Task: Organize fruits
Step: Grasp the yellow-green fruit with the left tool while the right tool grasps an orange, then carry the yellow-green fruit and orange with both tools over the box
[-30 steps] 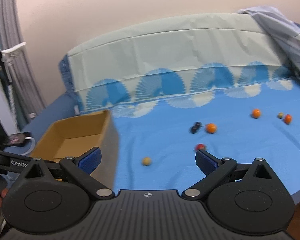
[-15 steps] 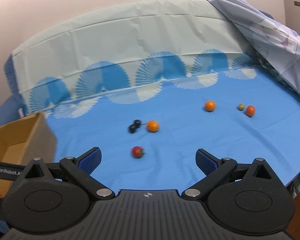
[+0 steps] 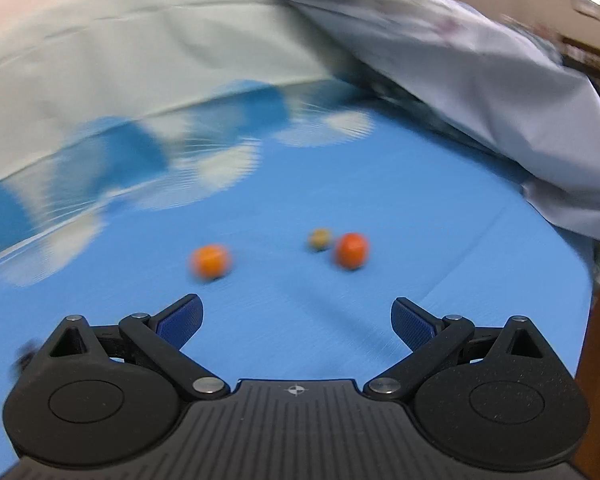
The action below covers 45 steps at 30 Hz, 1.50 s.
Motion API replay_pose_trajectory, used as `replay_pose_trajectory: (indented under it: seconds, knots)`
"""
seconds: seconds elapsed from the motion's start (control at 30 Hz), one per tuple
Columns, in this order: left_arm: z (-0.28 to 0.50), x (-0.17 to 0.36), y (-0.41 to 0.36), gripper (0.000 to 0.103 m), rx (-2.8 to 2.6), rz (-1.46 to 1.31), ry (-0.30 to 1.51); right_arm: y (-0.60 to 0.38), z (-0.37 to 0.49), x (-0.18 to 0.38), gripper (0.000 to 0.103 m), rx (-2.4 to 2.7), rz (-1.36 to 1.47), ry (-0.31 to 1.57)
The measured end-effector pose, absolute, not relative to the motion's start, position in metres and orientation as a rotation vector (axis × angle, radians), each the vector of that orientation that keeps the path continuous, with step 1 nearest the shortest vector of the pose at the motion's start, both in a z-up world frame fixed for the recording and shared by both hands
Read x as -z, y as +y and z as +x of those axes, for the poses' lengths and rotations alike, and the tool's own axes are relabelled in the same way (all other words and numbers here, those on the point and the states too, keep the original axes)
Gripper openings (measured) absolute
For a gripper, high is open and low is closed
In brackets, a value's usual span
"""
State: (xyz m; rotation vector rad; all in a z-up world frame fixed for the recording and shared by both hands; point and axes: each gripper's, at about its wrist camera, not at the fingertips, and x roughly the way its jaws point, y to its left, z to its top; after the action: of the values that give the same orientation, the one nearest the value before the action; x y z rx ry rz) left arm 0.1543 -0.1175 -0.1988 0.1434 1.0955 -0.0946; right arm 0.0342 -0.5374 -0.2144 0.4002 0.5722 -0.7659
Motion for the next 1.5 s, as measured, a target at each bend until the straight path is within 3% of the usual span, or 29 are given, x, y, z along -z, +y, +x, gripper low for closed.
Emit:
replay_pose_trajectory:
  seconds: [0.33,0.4,0.57,0.6,0.63,0.67,0.7,0.73,0.77,0.8,1.13,1.5]
  knots:
    - [0.175,0.236,-0.117,0.103,0.035,0.199,1.123,-0.632,0.102,0.293,0.102,0.899,0.479,0.657]
    - [0.177,0.237,-0.115,0.103,0.036,0.188,1.129,-0.625,0.113,0.3,0.102,0.912,0.344,0.671]
    - [0.175,0.234,-0.113,0.103,0.038,0.182,1.122,-0.624,0.11,0.3,0.102,0.912,0.343,0.65]
    - [0.175,0.233,-0.112,0.098,0.042,0.175,1.12,-0.624,0.11,0.299,0.102,0.911,0.344,0.654]
    - [0.174,0.231,-0.112,0.086,0.053,0.164,1.113,-0.625,0.111,0.298,0.102,0.906,0.344,0.659]
    - [0.172,0.228,-0.112,0.078,0.059,0.159,1.099,-0.624,0.112,0.297,0.094,0.898,0.34,0.657]
    - [0.17,0.224,-0.113,0.057,0.062,0.169,1.077,-0.622,0.112,0.294,0.074,0.894,0.319,0.647]
    - [0.168,0.222,-0.116,0.039,0.068,0.19,1.056,-0.618,0.113,0.292,0.062,0.883,0.298,0.646]
    - [0.168,0.22,-0.119,0.03,0.073,0.213,1.041,-0.616,0.114,0.289,0.043,0.863,0.289,0.651]
    - [0.167,0.218,-0.121,0.028,0.081,0.227,1.033,-0.614,0.115,0.287,0.037,0.852,0.284,0.66]
    - [0.141,0.174,-0.121,0.028,0.126,0.193,1.02,-0.572,0.073,0.235,0.037,0.765,0.362,0.583]
    - [0.065,0.085,-0.076,0.028,0.171,0.145,0.979,-0.402,-0.01,0.128,0.037,0.411,0.381,0.472]
